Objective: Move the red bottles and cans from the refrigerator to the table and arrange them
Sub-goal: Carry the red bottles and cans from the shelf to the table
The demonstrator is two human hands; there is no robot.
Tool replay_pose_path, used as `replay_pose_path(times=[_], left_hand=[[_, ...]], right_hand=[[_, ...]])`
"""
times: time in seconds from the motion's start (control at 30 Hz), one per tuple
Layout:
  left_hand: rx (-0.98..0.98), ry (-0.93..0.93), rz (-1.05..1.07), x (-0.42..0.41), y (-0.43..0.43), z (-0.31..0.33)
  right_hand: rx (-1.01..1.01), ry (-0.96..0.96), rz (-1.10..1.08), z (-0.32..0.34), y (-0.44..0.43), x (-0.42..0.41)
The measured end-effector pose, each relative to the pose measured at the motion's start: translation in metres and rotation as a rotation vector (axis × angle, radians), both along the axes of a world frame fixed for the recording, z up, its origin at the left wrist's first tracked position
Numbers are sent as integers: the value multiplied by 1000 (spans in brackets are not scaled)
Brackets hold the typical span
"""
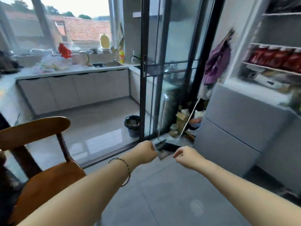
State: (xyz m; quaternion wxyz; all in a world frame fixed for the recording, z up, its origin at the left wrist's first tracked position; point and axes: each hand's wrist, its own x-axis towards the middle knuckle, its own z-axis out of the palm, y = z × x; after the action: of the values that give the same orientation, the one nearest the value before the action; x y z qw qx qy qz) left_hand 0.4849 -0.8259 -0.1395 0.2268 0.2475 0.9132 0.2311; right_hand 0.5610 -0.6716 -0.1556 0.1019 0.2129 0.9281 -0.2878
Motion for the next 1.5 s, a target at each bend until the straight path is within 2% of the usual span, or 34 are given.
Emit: replay_pose_path(times=[0.27,0.6,0.83,1.0,1.17,1.3,1.5], left_hand=[[219,-13,-103,-67,209,2],[238,56,-447,-180,460,34],[297,113,-683,-211,640,80],[425,81,-640,-221,753,88],[521,141,-583,-246,844,107],[673,102,-532,-277,915,117],[781,139,-510,-330,1002,116]], right_hand=[[6,118,-299,20,183,-33],[58,197,-651,49,382,-92],[162,217,-813,90,529,-114],[182,337,-930,96,646,-136],[234,501,-1020,120,741,-173],[175,674,-985,130,820,-215],[264,633,-992,133,897,-260]])
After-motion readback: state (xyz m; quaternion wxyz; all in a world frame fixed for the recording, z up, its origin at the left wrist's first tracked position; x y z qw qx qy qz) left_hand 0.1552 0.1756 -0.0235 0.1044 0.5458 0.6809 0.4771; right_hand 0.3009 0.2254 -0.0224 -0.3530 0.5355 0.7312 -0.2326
